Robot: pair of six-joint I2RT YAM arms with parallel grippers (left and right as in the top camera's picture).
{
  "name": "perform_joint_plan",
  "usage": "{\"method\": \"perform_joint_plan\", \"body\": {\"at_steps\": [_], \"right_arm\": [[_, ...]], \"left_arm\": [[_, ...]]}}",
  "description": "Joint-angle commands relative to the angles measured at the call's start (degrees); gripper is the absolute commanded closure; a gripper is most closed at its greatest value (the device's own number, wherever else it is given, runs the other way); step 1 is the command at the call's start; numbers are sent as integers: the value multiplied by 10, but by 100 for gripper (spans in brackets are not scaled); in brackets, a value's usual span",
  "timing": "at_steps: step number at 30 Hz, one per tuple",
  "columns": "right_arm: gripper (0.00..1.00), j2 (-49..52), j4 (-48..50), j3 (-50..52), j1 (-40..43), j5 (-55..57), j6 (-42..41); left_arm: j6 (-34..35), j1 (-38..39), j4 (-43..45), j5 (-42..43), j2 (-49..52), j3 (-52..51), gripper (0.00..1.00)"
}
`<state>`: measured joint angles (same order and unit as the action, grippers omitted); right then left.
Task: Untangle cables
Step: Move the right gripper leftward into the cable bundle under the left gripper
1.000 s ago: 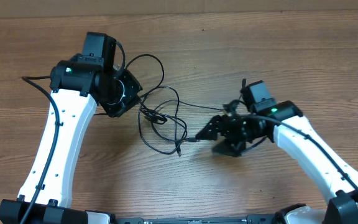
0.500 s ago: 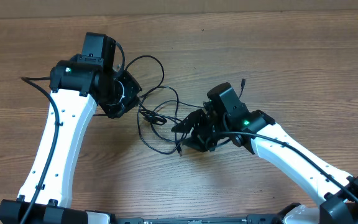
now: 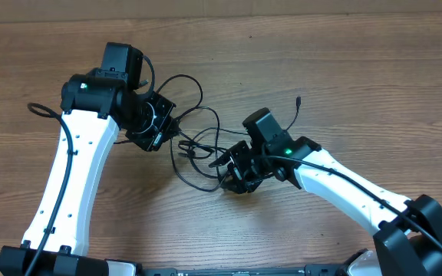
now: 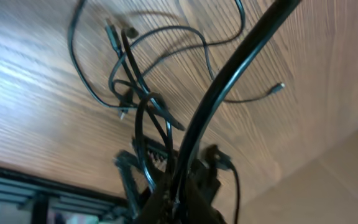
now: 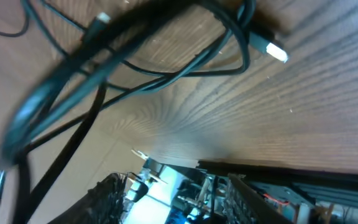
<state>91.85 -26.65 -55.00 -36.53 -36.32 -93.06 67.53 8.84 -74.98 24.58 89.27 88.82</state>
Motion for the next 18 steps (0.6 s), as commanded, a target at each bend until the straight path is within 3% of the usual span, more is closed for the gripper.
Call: {"method": "perform_joint_plan", "body": {"at_steps": [1, 11, 18], "right_arm": [[45, 15, 1, 3, 0, -6, -92], [41, 70, 100, 3, 3, 6, -207], [36, 72, 64, 3, 36, 38, -224]], "left_arm": [[36, -7, -1, 34, 1, 7, 95], [8, -7, -18, 34, 1, 7, 96], [2, -9, -19, 33, 1, 7, 95]]}}
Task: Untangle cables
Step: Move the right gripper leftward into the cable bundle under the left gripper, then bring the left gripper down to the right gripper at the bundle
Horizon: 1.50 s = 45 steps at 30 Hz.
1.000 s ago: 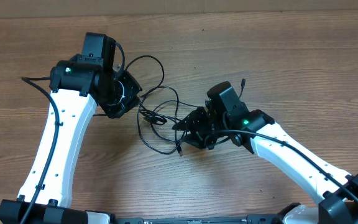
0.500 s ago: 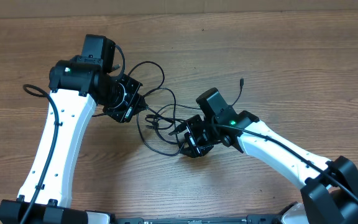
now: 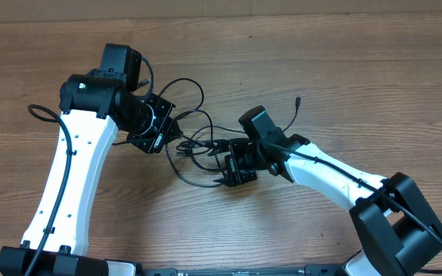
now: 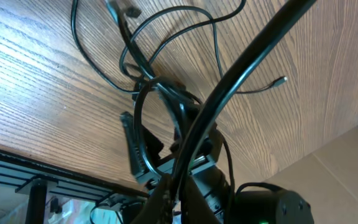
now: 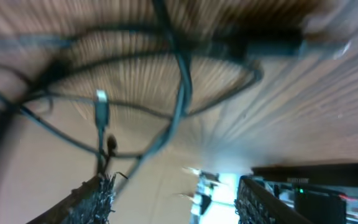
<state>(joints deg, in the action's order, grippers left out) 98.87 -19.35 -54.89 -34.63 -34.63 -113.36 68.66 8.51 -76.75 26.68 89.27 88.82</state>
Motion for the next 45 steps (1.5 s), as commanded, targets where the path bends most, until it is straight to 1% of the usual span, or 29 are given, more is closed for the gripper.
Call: {"method": "perform_joint_plan", "body": {"at_steps": [1, 4, 9, 13, 14, 16, 17, 18, 19, 21, 24, 26, 28, 30, 32, 34, 36, 38, 39, 42, 43, 44, 45], "right_arm": [[34, 2, -8, 2, 21, 20, -21], [34, 2, 28, 2, 25, 13, -19], [33, 2, 117, 2, 14, -14, -31], [35, 2, 134, 2, -2, -27, -69], [39, 2, 136, 2, -5, -30, -71], [56, 2, 141, 2, -9, -39, -71], [66, 2, 141, 2, -10, -42, -70], [72, 2, 141, 2, -11, -43, -70], [76, 2, 141, 2, -12, -45, -70], [82, 2, 141, 2, -13, -45, -70], [96, 2, 139, 2, -13, -44, -61], [96, 2, 127, 2, -13, -31, -29], [96, 2, 105, 2, -11, 3, 32], [96, 2, 82, 2, -9, 30, 107], [96, 0, 81, 1, -6, 31, 173], [96, -9, 79, 1, -4, 43, 218], [96, -24, 59, 1, -3, 69, 242], [96, -46, 24, 1, 0, 98, 255], [96, -60, 7, 1, 3, 109, 266], [96, -99, -34, 0, 11, 135, 301], [96, -110, -52, -2, 14, 150, 304], [96, -124, -75, -5, 17, 183, 318], [96, -128, -81, -6, 18, 196, 327]], "left_arm": [[-10, -7, -2, 12, 1, 7, 96], [-10, -8, -2, 16, 1, 7, 95], [-9, -1, -10, 37, 1, 7, 95], [-9, 7, -10, 36, 1, 7, 96], [-9, 9, -10, 36, 1, 7, 96], [-9, 9, -10, 36, 1, 7, 96], [-9, 9, -10, 36, 1, 7, 95], [-8, 9, -10, 36, 1, 7, 95], [-7, 9, -10, 36, 1, 7, 95], [-5, 9, -10, 36, 1, 7, 95], [-5, 9, -10, 34, 1, 7, 96], [-5, 8, -10, 29, 1, 7, 96], [-5, 4, -10, 15, 1, 7, 96], [-6, 0, -8, -26, 1, 7, 95], [-11, -4, -9, -77, 1, 7, 93], [-22, -3, -10, -111, 1, 7, 88], [-39, -3, -10, -135, 1, 6, 85], [-55, 0, -10, -157, 4, 5, 77], [-68, 3, -10, -162, 7, 4, 70], [-122, 12, -7, -146, 24, 4, 51], [-144, 16, -5, -134, 30, 4, 48], [-193, 23, 1, -103, 41, 4, 43], [-214, 26, 3, -88, 46, 4, 40]]}}
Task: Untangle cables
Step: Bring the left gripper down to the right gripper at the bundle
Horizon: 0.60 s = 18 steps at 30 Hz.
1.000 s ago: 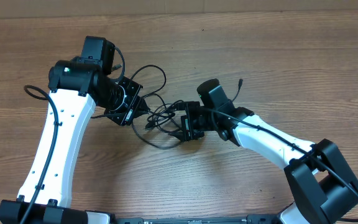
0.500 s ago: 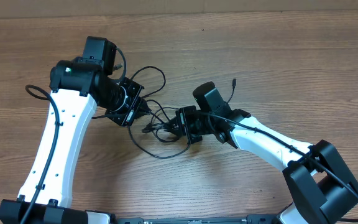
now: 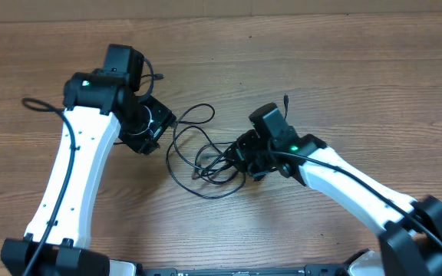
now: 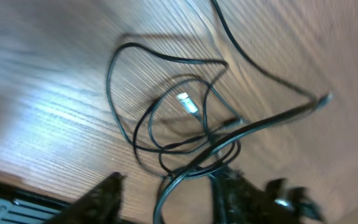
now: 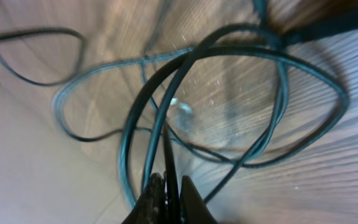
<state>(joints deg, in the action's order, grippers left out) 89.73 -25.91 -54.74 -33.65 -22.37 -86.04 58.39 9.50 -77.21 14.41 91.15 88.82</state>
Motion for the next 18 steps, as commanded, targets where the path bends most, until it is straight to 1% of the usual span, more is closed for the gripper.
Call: {"method": "perform_joint_plan", "body": {"at_steps": [1, 3, 4, 6, 9, 10, 12, 16, 18], "right_arm": [[96, -45, -21, -11, 11, 106, 85], [96, -48, -30, -13, 11, 141, 116], [96, -48, -45, -14, 11, 164, 112], [96, -48, -76, -14, 13, 205, 92], [96, -48, -108, -14, 13, 257, 57], [96, -48, -108, -14, 13, 276, 52], [96, -48, -108, -16, 13, 289, 48], [96, -48, -122, -16, 13, 325, 38], [96, -48, -144, -16, 13, 344, 18]], "left_arm": [[-173, 24, 10, 91, 41, 4, 38], [-238, 39, 7, 169, 61, 4, 38], [-256, 51, 3, 198, 72, 3, 41], [-256, 70, -5, 217, 89, 3, 44], [-219, 99, -7, 232, 113, 3, 44], [-178, 116, -7, 231, 125, 3, 42], [-143, 132, -3, 226, 136, 3, 37], [-93, 157, -4, 227, 153, 3, 32], [-63, 165, -4, 227, 156, 3, 32]]}}
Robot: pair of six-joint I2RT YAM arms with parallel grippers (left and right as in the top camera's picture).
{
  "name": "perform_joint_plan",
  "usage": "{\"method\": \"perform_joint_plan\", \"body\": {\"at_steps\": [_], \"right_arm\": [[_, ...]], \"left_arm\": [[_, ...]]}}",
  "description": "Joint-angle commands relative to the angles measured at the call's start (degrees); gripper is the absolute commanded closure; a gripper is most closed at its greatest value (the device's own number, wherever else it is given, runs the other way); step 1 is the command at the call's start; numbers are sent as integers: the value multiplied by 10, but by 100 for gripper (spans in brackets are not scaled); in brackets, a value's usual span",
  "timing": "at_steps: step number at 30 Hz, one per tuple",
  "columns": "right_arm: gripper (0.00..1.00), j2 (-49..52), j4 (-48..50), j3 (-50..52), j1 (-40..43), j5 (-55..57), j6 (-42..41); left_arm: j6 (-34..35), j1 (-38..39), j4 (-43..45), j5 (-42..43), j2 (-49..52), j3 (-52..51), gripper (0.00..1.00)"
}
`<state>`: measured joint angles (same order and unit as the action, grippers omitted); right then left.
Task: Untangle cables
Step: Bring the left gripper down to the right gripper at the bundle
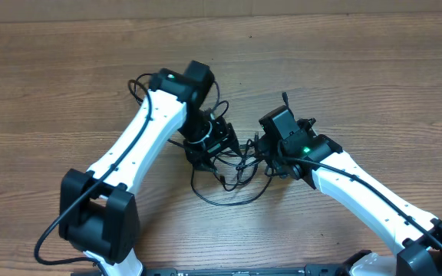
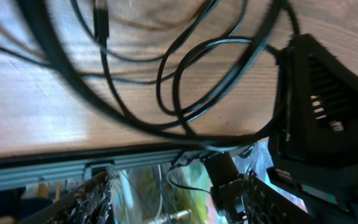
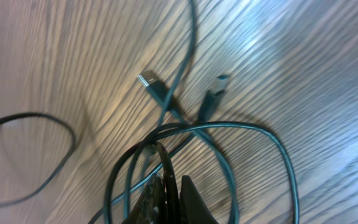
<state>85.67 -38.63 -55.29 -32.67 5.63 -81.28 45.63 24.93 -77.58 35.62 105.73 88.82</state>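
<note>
A tangle of thin black cables lies mid-table between both arms. My left gripper stands open at the tangle's left side; in the left wrist view its fingers are spread wide under thick and thin cable loops, with nothing between them. My right gripper is at the tangle's right side, shut on one black cable that loops away from the jaws. Two loose USB plugs lie on the wood just beyond it.
The wooden table stretches around the tangle. The right gripper's black body fills the right side of the left wrist view, very near the left fingers. One cable end sticks out behind the right wrist.
My left gripper, open to the left of the tangle before, is now to the right, right at the tangle and close to the right gripper. The right gripper stays shut on its cable.
At first my left gripper was shut on a cable at the tangle's left while the right gripper was open over the cables. Later the left stood open and apart, and the right was shut on a cable. Now both grippers meet at the tangle.
</note>
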Motion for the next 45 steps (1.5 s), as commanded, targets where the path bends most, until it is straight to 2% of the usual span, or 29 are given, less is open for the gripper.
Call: {"method": "perform_joint_plan", "body": {"at_steps": [1, 11, 16, 23, 28, 38, 41, 45], "right_arm": [[96, -7, -24, -10, 3, 68, -32], [96, -21, -31, -31, 11, -35, -29], [96, -42, -28, -36, 23, -87, -29], [96, -54, -22, -37, 24, -63, -30], [96, -54, -8, -37, 22, -61, -30], [96, -54, -9, -37, 16, -35, -30], [96, -54, -9, -37, 8, -27, -29], [96, -54, -9, -37, 4, -27, -29]], "left_arm": [[81, 14, 0, 14, 10, 3, 32], [229, 29, 12, 19, 11, 3, 37], [252, 30, 12, 33, 11, 3, 47], [333, 30, 30, 34, 11, 3, 61], [340, 34, 55, 45, 11, 3, 64], [366, 48, 87, 70, 11, 3, 64], [372, 48, 111, 84, 11, 3, 75], [371, 48, 115, 83, 11, 3, 96]]}}
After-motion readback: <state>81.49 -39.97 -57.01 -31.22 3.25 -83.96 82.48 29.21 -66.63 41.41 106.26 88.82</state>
